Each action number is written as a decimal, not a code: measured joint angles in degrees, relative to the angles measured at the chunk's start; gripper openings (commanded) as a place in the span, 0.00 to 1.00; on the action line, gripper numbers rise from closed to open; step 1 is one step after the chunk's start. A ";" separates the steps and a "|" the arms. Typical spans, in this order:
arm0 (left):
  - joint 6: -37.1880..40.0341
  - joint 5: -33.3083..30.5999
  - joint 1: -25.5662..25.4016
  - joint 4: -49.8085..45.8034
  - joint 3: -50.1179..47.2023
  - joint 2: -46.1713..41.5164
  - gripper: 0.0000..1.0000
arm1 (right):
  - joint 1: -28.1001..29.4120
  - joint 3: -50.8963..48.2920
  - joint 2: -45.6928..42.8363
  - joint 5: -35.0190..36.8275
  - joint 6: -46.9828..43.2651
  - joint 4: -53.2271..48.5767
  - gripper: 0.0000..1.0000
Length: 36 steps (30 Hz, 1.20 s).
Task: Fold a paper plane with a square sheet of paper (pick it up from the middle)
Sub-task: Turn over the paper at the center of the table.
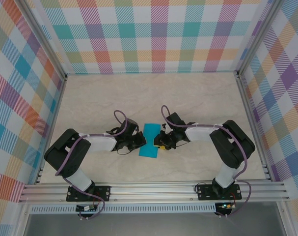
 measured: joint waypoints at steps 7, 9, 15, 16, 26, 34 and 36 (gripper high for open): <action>0.00 -0.02 0.00 -0.02 0.00 -0.02 0.00 | 0.00 0.00 0.26 -1.03 0.22 2.10 0.30; 0.00 -0.02 0.00 -0.04 0.00 -0.04 0.00 | 0.00 0.00 0.26 -1.16 0.22 2.38 0.30; -0.04 -0.31 0.00 -0.61 0.33 -0.07 0.02 | 0.00 -0.33 0.26 -1.66 0.09 3.41 0.19; -0.13 -0.37 0.00 -0.79 0.39 -0.13 0.04 | 0.00 -0.52 0.26 -1.79 -0.02 3.61 0.17; -1.60 -2.80 -0.02 -4.24 0.39 -13.00 0.42 | -0.02 -0.70 -1.68 -1.77 -3.13 0.79 0.06; -0.04 -12.04 0.00 -15.63 -1.27 -32.15 0.57 | -0.04 9.33 -10.97 10.69 -12.11 -21.05 0.07; 0.13 -13.73 0.02 -18.14 -2.47 -35.43 0.60 | -0.04 13.35 -13.05 16.63 -14.21 -28.48 0.07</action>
